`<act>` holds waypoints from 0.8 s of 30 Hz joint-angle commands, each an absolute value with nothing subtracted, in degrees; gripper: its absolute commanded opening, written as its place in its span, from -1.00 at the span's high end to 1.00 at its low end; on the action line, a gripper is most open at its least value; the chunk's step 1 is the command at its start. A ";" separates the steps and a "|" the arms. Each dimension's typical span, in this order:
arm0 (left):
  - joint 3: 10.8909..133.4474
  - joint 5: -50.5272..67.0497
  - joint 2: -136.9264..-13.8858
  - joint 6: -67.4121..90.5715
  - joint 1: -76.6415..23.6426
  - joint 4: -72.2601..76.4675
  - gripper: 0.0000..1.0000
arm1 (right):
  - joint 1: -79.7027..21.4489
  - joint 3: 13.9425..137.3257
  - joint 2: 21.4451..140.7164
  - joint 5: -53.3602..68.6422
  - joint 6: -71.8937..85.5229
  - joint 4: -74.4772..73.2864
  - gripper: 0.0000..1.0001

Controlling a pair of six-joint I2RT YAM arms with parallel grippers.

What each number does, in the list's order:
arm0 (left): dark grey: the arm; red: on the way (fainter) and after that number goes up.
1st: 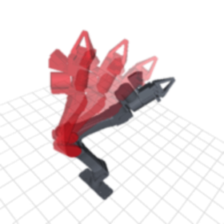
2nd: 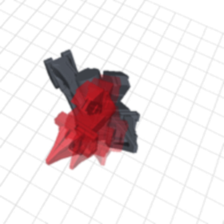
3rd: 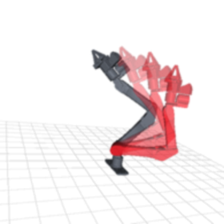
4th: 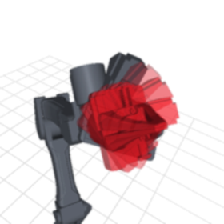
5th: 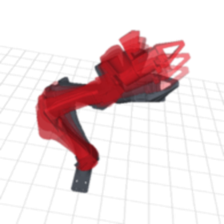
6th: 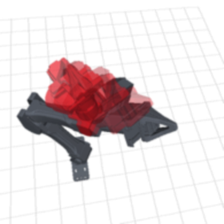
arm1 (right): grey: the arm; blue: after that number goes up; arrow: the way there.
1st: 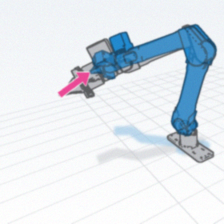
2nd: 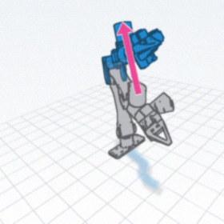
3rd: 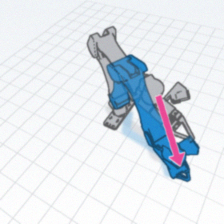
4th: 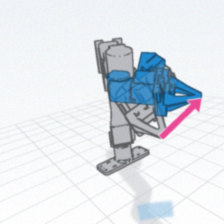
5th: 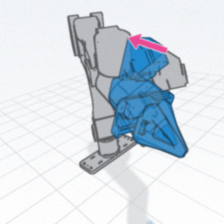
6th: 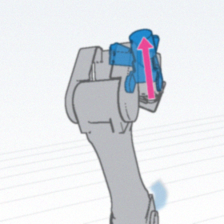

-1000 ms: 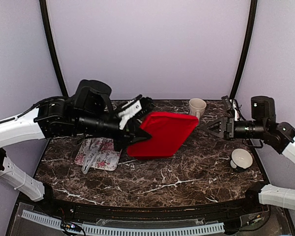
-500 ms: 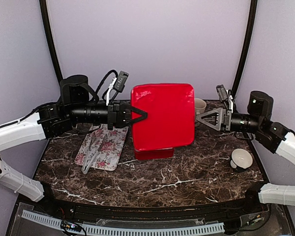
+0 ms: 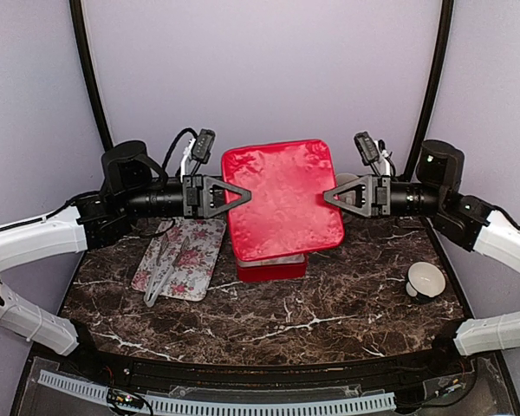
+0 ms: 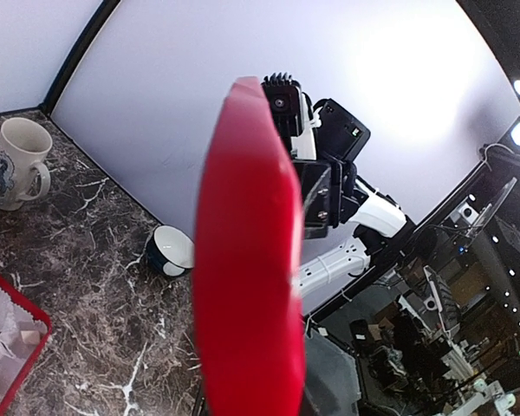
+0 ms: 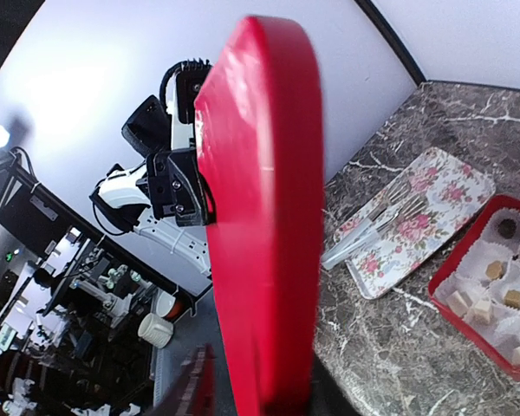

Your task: Pack the chocolate

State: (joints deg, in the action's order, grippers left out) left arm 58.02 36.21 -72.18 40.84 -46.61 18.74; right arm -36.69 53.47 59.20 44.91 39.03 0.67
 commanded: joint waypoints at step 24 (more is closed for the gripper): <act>56.99 14.32 -74.72 40.17 -31.61 -3.81 -0.46 | -28.39 60.13 89.88 53.02 59.93 16.80 1.00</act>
State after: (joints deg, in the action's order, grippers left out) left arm 54.35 18.06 -70.57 45.08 -32.69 2.68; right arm -28.18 55.24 84.03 52.07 58.61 12.43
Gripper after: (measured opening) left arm 0.736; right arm 0.079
